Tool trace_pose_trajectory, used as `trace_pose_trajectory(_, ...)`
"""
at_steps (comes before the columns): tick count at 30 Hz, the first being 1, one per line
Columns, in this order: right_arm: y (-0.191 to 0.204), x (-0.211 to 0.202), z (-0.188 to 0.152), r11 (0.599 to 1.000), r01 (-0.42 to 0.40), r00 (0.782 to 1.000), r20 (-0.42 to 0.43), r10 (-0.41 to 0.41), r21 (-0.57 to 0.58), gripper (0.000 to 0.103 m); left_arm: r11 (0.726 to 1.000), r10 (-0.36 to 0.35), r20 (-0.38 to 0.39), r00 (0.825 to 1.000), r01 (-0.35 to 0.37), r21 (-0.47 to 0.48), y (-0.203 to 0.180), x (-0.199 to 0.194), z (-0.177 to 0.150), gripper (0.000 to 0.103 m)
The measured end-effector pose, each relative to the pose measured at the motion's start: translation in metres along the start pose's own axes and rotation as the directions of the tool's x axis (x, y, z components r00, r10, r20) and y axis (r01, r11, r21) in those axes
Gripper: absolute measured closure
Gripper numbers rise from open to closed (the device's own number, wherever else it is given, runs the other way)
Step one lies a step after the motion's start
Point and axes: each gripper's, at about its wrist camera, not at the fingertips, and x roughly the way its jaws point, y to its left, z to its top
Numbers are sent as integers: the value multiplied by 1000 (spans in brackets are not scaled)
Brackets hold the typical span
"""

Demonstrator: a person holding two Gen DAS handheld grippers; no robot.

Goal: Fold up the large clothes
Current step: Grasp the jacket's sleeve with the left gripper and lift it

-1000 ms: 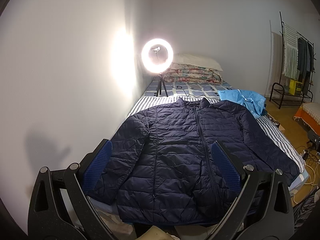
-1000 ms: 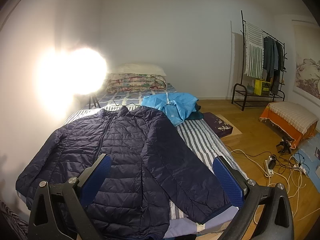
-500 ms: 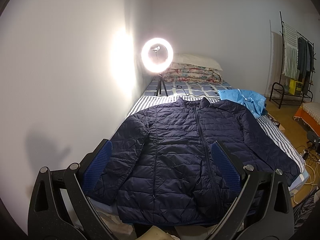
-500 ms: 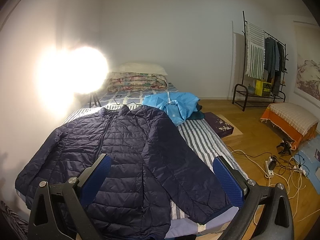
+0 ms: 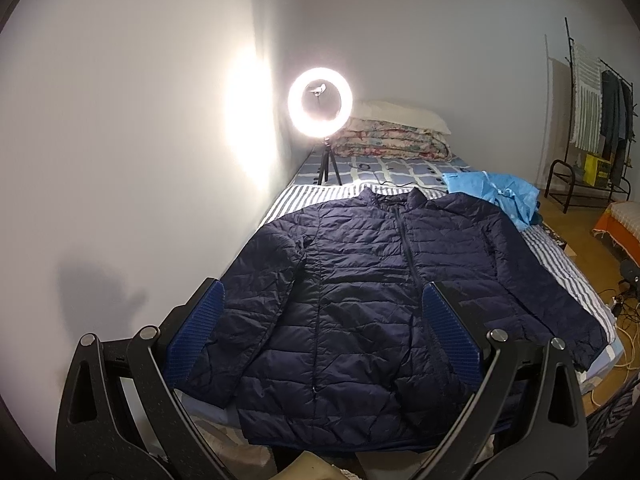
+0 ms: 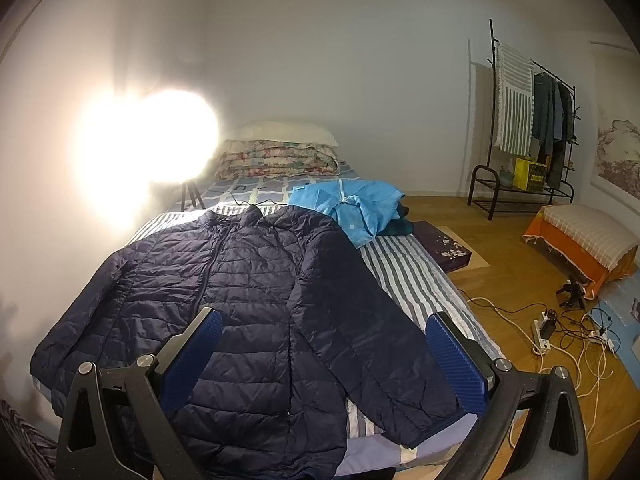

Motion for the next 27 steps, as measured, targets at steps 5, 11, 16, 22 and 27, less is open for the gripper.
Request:
trace_pose_trajectory(5, 6, 12, 1, 1000, -27, 999, -21, 27, -4, 0, 998, 55, -39, 998, -56, -9, 10, 17, -10, 2)
trace_pose_trajectory(11, 22, 34, 11, 996, -79, 997, -18, 79, -45, 0, 994, 105, -91, 990, -108, -34, 32, 40, -27, 2)
trace_pose_trajectory(16, 45, 52, 24, 983, -134, 991, 4, 135, -123, 0, 982, 145, -147, 978, -160, -98, 63, 56, -46, 2)
trace_pose_trajectory(22, 78, 79, 29, 951, -222, 972, 25, 233, -215, 0, 950, 122, -292, 948, -197, -242, 106, 81, -80, 18)
trace_pose_trajectory(27, 88, 98, 21, 926, -318, 948, -46, 315, -202, 1, 908, 98, -394, 914, -244, -340, 138, 103, -104, 26)
